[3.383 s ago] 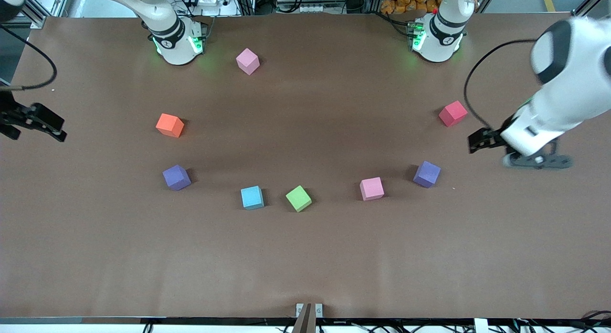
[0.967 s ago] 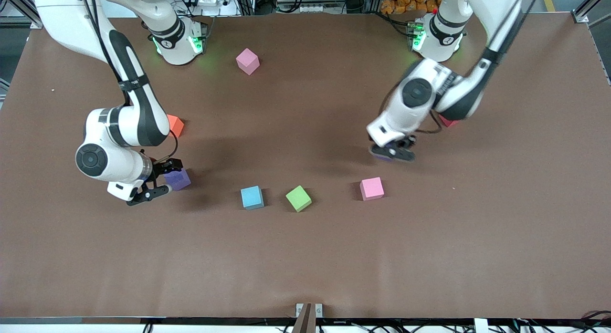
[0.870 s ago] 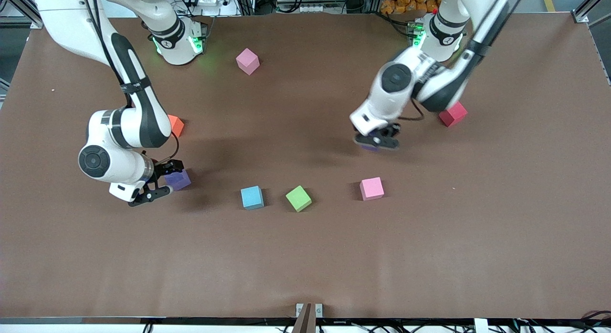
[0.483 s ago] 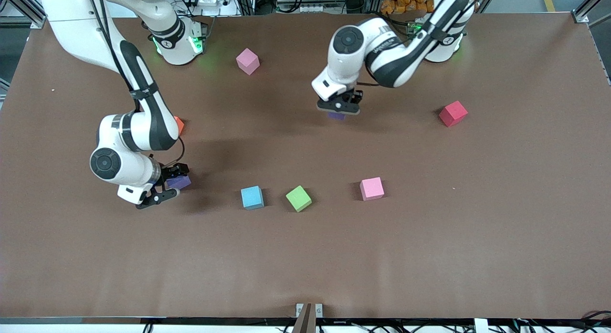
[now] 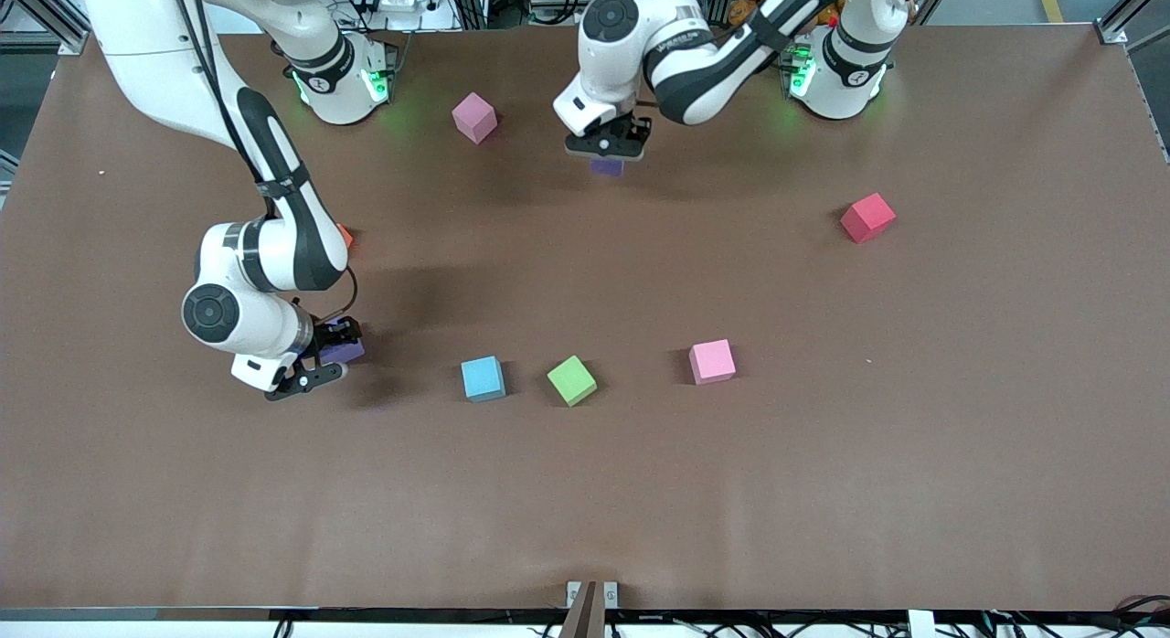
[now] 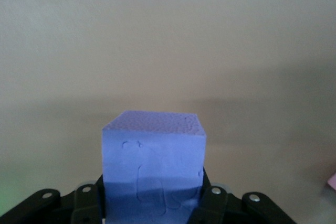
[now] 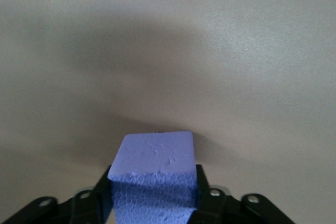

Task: Arrange blocks into number 1
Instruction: 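Carry the purple cube with the left gripper to table center and release, then carry the purple cube with the right gripper while the left gripper reaches pink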

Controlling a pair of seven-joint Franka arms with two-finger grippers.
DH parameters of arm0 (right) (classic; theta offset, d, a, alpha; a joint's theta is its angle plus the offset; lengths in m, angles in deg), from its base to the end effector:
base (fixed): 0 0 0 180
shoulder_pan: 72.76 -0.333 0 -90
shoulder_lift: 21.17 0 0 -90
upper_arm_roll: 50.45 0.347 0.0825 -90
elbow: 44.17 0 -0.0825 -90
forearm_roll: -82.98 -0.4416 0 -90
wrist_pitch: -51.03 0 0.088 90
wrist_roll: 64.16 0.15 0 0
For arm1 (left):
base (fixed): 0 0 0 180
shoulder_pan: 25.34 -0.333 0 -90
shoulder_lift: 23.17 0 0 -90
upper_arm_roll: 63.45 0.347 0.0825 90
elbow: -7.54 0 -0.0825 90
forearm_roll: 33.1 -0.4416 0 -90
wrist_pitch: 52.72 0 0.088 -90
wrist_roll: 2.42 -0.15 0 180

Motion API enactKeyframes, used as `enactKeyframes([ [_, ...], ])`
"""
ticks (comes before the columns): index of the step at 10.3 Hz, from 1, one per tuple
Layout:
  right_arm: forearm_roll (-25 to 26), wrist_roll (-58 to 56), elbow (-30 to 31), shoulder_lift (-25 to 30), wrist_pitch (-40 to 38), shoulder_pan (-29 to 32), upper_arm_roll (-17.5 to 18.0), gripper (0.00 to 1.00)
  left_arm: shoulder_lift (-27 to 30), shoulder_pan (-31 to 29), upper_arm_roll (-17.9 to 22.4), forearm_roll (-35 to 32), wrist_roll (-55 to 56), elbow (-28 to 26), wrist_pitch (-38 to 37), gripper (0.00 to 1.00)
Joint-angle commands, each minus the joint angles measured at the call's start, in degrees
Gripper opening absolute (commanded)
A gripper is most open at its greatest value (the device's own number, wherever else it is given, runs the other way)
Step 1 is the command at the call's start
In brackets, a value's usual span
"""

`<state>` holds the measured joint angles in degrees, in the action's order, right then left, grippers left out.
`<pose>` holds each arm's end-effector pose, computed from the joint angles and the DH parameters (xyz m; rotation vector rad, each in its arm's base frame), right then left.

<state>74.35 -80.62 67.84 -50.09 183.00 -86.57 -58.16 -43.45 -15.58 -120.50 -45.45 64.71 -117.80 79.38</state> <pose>0.6428 0.0753 0.1468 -3.0484 -0.4548 0.2235 0.2319 -0.5414 0.2373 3.1217 -0.1971 -0.2370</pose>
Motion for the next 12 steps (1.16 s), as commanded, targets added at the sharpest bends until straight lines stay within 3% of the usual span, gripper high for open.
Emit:
enactKeyframes([
  [1, -5.3, -1.2, 2.9, 0.5, 2.5, 0.4, 0.1, 0.47, -2.6, 2.6, -0.3, -3.7, 5.4, 0.8, 1.0, 0.00],
  [6, -5.6, 0.9, 2.6, 7.2, -0.1, -0.4, -0.9, 0.48, -10.8, 9.7, 1.8, -14.6, 21.3, 1.2, 6.0, 0.00],
  [9, -5.6, 7.2, 2.8, 11.1, -2.2, -6.9, -6.1, 0.49, -14.1, 10.7, 2.1, -16.2, 25.5, 2.1, 6.0, 0.00],
  [12, -5.6, 15.4, 3.5, 12.6, -2.3, -10.1, -6.5, 0.49, -15.5, 11.2, 2.1, -16.5, 25.7, 2.2, 6.0, 0.00],
])
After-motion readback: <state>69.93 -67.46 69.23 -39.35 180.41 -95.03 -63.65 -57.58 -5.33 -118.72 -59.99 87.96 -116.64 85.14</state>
